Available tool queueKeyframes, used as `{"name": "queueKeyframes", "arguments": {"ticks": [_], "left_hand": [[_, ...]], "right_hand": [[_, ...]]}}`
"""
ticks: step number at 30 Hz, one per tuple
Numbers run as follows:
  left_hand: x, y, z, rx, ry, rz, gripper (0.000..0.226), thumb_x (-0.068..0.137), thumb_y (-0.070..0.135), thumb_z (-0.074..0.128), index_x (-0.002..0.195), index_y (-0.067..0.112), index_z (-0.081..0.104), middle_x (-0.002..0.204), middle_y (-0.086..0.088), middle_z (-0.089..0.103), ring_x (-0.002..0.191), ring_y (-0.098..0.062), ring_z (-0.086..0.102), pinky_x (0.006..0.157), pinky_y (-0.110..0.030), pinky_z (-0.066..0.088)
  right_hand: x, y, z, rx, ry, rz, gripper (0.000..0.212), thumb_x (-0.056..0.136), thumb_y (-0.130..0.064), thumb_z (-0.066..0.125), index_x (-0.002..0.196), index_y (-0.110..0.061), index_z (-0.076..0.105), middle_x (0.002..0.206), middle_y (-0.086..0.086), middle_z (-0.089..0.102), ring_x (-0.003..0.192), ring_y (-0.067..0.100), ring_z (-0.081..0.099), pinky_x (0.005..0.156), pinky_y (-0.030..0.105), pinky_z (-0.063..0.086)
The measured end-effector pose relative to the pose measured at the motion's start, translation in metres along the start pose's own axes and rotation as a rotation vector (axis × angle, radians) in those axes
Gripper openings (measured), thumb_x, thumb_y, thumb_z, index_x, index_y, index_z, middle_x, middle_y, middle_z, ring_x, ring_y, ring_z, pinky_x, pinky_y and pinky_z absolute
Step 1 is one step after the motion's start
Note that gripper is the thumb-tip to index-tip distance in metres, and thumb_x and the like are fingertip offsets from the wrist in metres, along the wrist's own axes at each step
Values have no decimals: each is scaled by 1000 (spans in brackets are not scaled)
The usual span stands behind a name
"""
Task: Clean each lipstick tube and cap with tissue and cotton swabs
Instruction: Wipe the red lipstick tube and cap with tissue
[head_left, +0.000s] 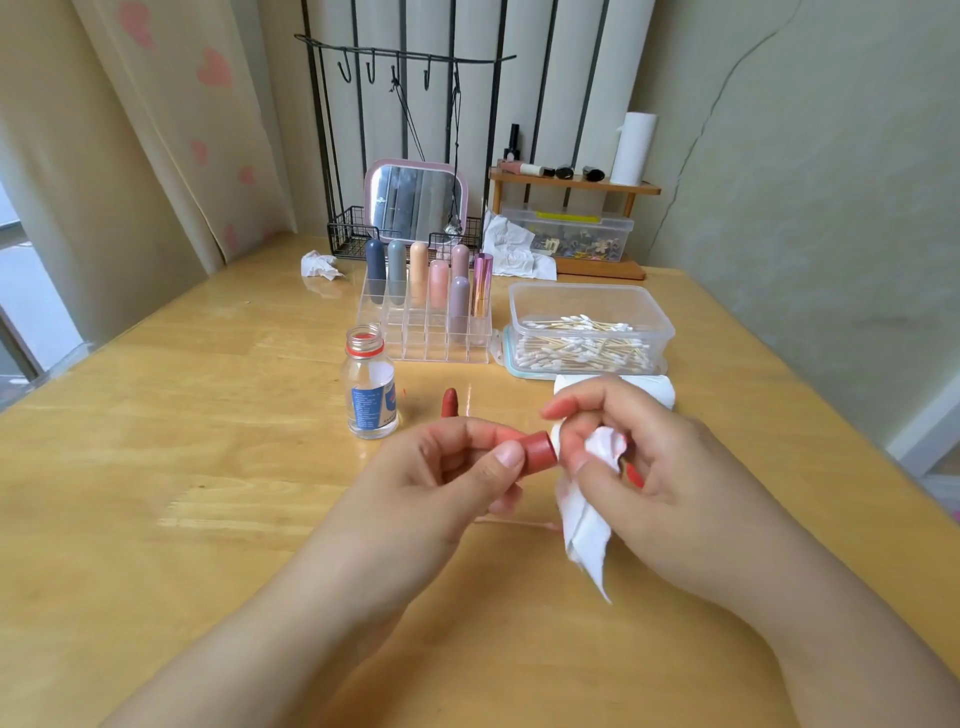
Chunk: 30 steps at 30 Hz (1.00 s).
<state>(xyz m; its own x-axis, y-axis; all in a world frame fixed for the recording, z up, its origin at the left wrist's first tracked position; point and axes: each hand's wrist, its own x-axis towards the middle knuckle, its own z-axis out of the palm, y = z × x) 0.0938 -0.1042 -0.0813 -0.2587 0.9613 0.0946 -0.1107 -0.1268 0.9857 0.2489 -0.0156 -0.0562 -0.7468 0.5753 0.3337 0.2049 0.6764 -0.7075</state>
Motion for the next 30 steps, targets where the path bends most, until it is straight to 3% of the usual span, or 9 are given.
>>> {"name": "queueKeyframes", "arguments": {"ticks": [2, 5, 10, 15, 21, 23, 25, 27, 30], "left_hand": [[0, 0, 1, -24, 2, -3, 34, 78, 32, 60, 93, 2, 67, 70, -4, 61, 70, -15, 55, 77, -28, 50], [-1, 0, 3, -97, -2, -17, 34, 87, 27, 63, 94, -6, 63, 72, -5, 62, 69, -17, 57, 69, -22, 52], [-1, 0, 3, -161, -42, -11, 32, 83, 22, 62, 97, -5, 66, 77, -6, 63, 69, -16, 58, 72, -23, 54], [0, 1, 1, -201, -4, -33, 28, 84, 23, 66, 92, -4, 69, 79, -10, 63, 67, -16, 58, 69, -22, 53], [0, 2, 2, -224, 26, -47, 23, 77, 23, 57, 83, 1, 62, 72, -12, 62, 65, -18, 59, 67, -24, 55], [1, 1, 0, -226, 30, -32, 22, 80, 22, 58, 84, 1, 62, 73, -12, 63, 66, -18, 59, 66, -24, 54], [2, 0, -2, -229, 31, -13, 19, 85, 20, 65, 86, 1, 63, 74, -10, 64, 67, -17, 60, 67, -23, 53], [2, 0, -1, -229, 14, 8, 19, 79, 19, 65, 86, 2, 66, 75, -9, 66, 67, -17, 62, 67, -23, 53], [1, -1, -1, -217, -32, 30, 16, 75, 18, 63, 84, 8, 72, 81, -10, 69, 72, -21, 64, 71, -25, 54]], "right_hand": [[1, 2, -1, -167, 90, -65, 42, 87, -9, 52, 108, -45, 50, 100, -20, 53, 83, 6, 52, 67, 9, 41], [2, 2, 2, -238, 229, -132, 47, 81, -10, 61, 115, -38, 45, 104, -20, 48, 85, 3, 51, 70, 1, 36], [2, -3, 10, -144, 282, -155, 38, 75, 3, 71, 86, -27, 50, 77, -10, 54, 73, 3, 53, 57, 0, 34], [1, -8, 10, -84, 313, -162, 31, 75, 0, 67, 84, -25, 52, 85, -10, 58, 76, 4, 55, 64, 2, 35], [0, -11, 14, -215, 290, -221, 27, 69, -4, 65, 88, -21, 59, 83, -18, 59, 83, -14, 52, 67, -2, 33], [-1, -10, 12, -66, 231, -171, 19, 74, -15, 62, 91, -25, 62, 89, -20, 63, 89, -10, 56, 71, 1, 36], [1, -10, 9, 209, 179, -84, 13, 80, -20, 59, 91, -27, 64, 93, -15, 68, 91, 2, 63, 74, 13, 48], [3, -8, 8, 409, 191, -8, 11, 81, -14, 60, 87, -23, 64, 88, -9, 71, 83, 7, 67, 66, 21, 55], [5, -8, 7, 521, 151, 127, 13, 77, -16, 75, 81, -20, 63, 81, -7, 68, 71, 10, 67, 59, 29, 56]]}}
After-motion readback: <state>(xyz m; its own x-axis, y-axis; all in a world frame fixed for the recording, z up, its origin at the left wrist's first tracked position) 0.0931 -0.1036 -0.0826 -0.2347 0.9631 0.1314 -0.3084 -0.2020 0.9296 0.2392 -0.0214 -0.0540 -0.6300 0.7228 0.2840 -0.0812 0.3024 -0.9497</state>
